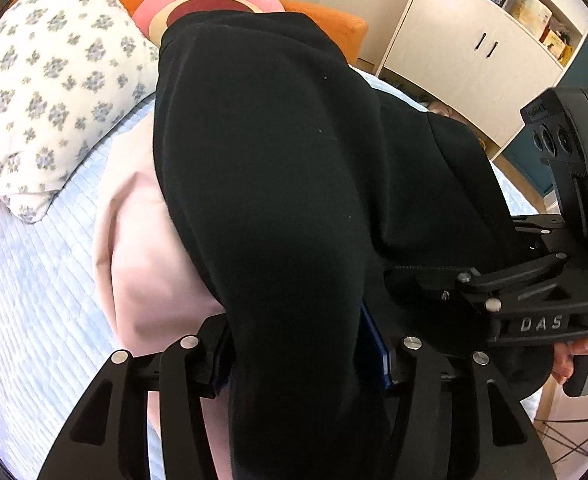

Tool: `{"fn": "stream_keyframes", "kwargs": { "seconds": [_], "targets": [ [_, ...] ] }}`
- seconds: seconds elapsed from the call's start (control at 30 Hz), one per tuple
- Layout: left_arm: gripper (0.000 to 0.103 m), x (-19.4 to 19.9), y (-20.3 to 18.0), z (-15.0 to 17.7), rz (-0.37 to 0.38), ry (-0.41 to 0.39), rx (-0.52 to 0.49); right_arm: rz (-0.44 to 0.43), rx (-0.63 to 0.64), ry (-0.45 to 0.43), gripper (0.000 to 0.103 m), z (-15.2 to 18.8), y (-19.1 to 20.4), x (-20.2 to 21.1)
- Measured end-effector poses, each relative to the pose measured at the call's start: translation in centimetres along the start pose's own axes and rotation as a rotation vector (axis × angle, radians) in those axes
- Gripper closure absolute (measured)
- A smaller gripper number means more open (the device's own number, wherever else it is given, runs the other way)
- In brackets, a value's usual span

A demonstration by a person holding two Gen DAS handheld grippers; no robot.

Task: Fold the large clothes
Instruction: 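Lift the bundle with both tools and carry it toward the pink bear cushion, then lower the bundle onto the pink garment and open both tools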

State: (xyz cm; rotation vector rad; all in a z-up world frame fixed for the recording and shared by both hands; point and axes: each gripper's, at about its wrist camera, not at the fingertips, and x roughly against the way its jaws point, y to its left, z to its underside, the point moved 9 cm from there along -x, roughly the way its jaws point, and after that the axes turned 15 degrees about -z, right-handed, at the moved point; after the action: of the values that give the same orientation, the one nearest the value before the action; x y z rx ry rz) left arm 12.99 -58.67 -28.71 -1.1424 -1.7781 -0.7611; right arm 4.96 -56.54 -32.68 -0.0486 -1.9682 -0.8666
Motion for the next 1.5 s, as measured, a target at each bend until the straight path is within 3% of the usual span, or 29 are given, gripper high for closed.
{"fn": "stream_keyframes", "kwargs": {
  "seconds": [0.13,0.27,0.4,0.5,0.57,0.63,0.73,0.9,1.07,1.27,1.5],
  "targets": [
    [0.045,1.9,0.5,-0.2,0.006,0.006,0.014,0.014,0.008,0.064,0.032,0.6,0.5,1.9],
    [0.044,3.4,1.5,-0.1,-0.041,-0.011,-0.002,0.065,0.020,0.044,0.019,1.2,0.0,6.2],
    [0.046,6.4,3.2,-0.3,-0.082,-0.062,0.028,0.140,0.061,-0.042,0.019,1.1,-0.1,11.7],
    [0.046,9.8,3.4,-2.2,-0.066,-0.130,0.056,0.153,0.122,-0.099,0.019,0.8,2.0,13.9],
    [0.045,11.2,2.6,-3.7,-0.057,-0.166,0.051,0.132,0.158,-0.117,0.028,1.0,3.5,14.1],
    [0.044,11.1,1.5,-4.5,-0.057,-0.174,0.023,0.087,0.172,-0.108,0.053,1.3,5.1,12.8],
    [0.044,8.8,0.3,-4.0,-0.078,-0.136,-0.007,0.064,0.192,-0.058,0.065,0.8,5.4,10.1],
    [0.053,4.8,1.7,-3.3,-0.157,-0.068,0.010,0.079,0.167,-0.016,0.069,0.5,2.8,5.9],
    [0.055,1.8,3.0,-2.2,-0.170,-0.046,0.018,0.061,0.126,-0.025,0.069,1.0,0.6,4.1],
    [0.055,0.8,3.9,-2.0,-0.140,-0.048,0.039,0.094,0.128,-0.020,0.068,0.3,-0.4,1.8],
    [0.055,2.1,3.2,-2.4,-0.197,-0.063,0.040,0.180,0.176,-0.026,0.068,0.6,0.7,2.7]
  ]
}}
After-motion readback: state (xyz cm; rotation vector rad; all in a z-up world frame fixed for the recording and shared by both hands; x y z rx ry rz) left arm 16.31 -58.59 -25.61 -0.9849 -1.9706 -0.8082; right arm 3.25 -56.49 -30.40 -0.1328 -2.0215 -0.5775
